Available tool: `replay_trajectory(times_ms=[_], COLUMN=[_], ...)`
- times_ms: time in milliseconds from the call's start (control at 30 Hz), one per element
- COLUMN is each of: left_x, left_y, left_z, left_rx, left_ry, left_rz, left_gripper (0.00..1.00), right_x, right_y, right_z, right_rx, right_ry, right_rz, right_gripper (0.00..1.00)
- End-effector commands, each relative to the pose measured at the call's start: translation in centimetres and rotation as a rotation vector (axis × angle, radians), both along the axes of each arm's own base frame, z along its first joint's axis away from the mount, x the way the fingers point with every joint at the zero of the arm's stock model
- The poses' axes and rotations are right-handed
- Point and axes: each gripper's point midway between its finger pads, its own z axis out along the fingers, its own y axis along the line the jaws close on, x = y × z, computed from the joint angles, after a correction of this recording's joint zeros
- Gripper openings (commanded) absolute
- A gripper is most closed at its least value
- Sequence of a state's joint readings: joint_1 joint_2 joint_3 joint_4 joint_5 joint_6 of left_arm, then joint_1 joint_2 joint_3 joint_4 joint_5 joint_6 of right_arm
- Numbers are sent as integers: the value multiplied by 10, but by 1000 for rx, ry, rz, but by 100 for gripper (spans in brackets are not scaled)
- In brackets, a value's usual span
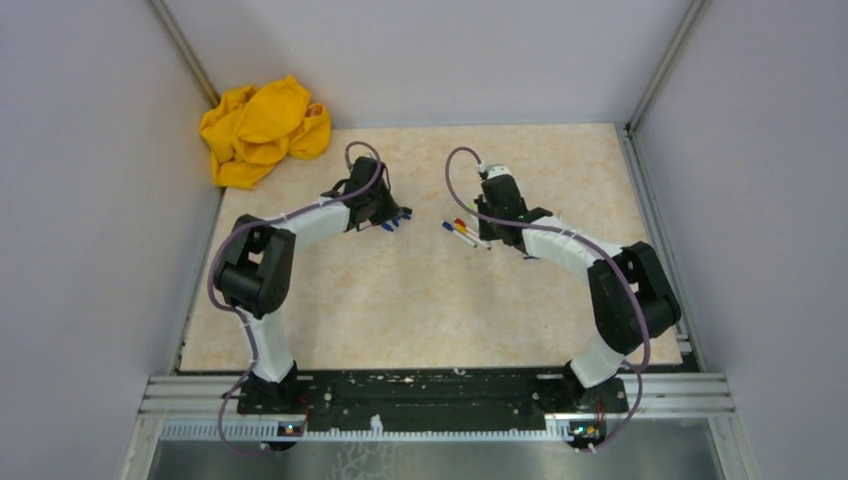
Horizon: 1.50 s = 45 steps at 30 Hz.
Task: Open the pen caps
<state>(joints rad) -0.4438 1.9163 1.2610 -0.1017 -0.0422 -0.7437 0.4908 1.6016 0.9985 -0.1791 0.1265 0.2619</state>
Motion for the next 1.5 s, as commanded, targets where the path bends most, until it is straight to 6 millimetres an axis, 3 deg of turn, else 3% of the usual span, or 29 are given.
replay_trajectory(times_ms=[0, 300, 600, 1133, 1300, 1467], left_x=[-15, -36, -42, -43, -40, -33], left_y=[21, 43, 46, 45, 44, 41], left_z=[7, -3, -11, -17, -9, 13], left_rx=[105, 178, 183, 165, 149, 118], left_ry=[-24, 12, 31, 40, 21, -27], left_rz=[40, 89, 102, 110, 119, 131], left_gripper=[1, 6, 13, 45, 45, 45], right_x=[20, 26, 29, 24, 21, 17], right_y=[-22, -41, -57, -76, -79, -84], right_z=[18, -1, -17, -41, -45, -51], right_rx=[-71, -150, -214, -289, -301, -327], right_ry=[-62, -29, 3, 67, 80, 99], right_rz=[-78, -123, -159, -197, -201, -209], right_gripper=[0, 0, 0, 12, 15, 23])
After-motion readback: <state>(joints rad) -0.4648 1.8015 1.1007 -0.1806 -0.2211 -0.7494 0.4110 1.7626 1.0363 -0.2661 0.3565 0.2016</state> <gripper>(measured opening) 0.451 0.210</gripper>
